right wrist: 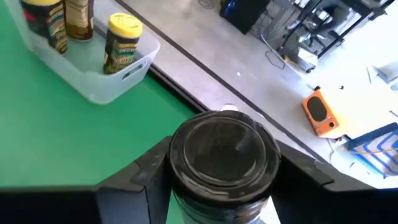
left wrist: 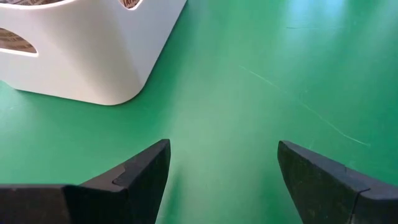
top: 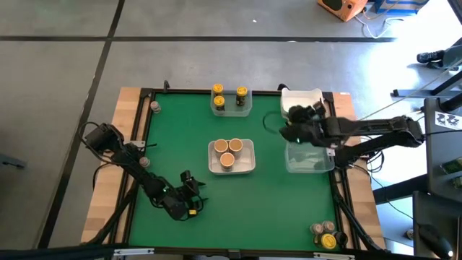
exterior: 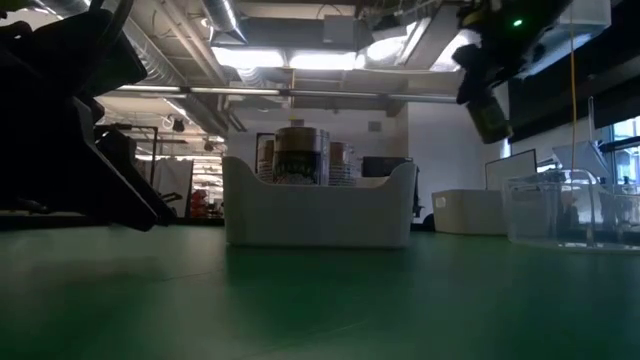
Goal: Sort spices by type
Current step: Put the left black seasoning bottle into the top white bin
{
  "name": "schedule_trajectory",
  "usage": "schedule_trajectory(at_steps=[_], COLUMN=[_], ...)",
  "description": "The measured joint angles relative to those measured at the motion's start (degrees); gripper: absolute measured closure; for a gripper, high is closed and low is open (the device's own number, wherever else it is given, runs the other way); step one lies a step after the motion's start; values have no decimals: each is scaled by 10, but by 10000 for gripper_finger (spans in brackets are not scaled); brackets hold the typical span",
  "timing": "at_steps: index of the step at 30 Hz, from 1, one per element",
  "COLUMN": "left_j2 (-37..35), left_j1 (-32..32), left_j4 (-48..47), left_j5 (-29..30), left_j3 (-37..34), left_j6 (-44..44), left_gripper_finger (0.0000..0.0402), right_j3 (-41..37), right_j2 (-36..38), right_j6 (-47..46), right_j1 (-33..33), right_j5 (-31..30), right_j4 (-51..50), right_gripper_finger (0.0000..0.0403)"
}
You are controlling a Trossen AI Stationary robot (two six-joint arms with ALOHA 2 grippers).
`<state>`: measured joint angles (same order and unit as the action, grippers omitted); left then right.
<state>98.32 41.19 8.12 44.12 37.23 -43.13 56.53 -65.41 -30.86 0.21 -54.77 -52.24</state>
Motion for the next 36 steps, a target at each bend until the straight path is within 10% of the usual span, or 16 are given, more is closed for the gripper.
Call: schedule_trajectory(at_steps=[19, 36], left_j2=[0, 0], left_j1=[-2, -16], left_j4=[0, 0], left_j5=[0, 0], left_j3=[0, 0], left_j6=[6, 28], left_gripper_finger=[121, 121], right_j3=[-165, -202], right_j2=[-17, -179], right_j6=[202, 168], right_j1=[-319, -391], right_j5=[167, 185], right_j4=[499, 679], right_gripper_finger=[197, 197])
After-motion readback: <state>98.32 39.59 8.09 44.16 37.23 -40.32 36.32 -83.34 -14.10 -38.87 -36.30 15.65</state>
